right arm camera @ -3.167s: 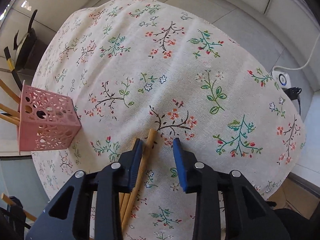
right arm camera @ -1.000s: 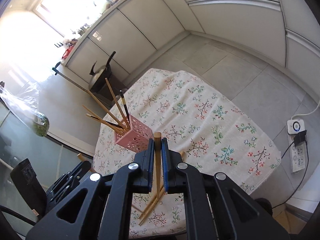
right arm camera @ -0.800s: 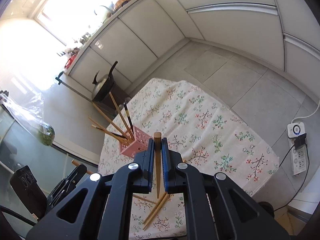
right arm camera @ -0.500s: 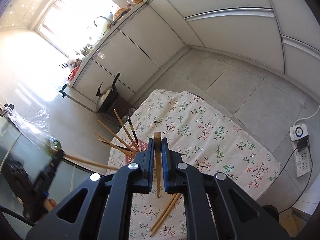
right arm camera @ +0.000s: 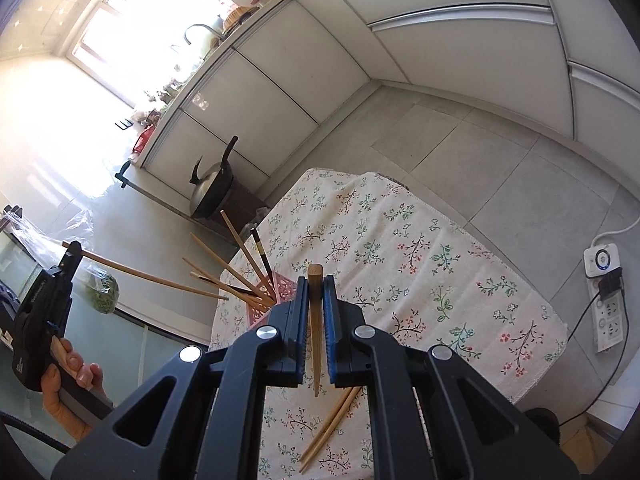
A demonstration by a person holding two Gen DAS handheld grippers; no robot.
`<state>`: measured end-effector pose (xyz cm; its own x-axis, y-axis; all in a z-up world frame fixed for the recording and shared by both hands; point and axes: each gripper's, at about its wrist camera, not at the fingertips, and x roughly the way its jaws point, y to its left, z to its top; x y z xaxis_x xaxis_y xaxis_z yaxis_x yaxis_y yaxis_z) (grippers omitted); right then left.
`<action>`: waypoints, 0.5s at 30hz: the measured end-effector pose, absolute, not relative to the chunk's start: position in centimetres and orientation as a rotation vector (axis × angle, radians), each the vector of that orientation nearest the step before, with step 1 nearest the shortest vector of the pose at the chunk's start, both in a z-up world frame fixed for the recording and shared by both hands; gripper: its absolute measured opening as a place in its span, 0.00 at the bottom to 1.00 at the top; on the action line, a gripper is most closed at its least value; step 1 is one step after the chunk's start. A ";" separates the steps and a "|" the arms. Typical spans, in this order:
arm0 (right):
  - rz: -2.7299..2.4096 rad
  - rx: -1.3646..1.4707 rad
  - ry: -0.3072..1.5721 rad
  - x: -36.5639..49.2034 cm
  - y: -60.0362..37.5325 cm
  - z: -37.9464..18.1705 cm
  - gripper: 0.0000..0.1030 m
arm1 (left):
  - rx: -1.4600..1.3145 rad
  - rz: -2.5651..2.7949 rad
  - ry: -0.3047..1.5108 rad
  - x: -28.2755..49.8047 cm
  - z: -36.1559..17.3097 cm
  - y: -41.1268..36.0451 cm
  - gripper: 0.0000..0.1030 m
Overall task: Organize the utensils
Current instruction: 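Lower the chopstick into the pink holder and open the left tool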
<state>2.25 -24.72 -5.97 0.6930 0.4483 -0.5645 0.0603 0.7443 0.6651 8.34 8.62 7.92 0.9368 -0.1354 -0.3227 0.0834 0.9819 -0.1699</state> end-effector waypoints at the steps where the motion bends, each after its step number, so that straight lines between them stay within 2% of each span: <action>1: 0.240 0.710 0.789 2.3 -24.6 -6.0 0.07 | -0.159 -0.108 0.348 8.6 7.7 8.9 0.07; 8: 0.247 0.698 0.790 2.4 -24.3 -5.9 0.07 | -0.188 -0.080 0.458 11.8 4.4 9.6 0.08; 11: 0.249 0.694 0.784 2.4 -24.0 -5.6 0.07 | -0.205 -0.062 0.534 12.5 2.7 9.8 0.11; 12: 0.250 0.694 0.781 2.3 -23.9 -5.5 0.07 | -0.224 -0.049 0.536 12.2 2.7 10.2 0.20; 13: 0.253 0.695 0.775 2.2 -23.8 -5.2 0.07 | -0.243 -0.041 0.523 11.9 3.0 10.8 0.35; 15: 0.257 0.690 0.757 2.3 -23.4 -4.3 0.07 | -0.283 -0.013 0.467 10.7 4.0 12.0 0.51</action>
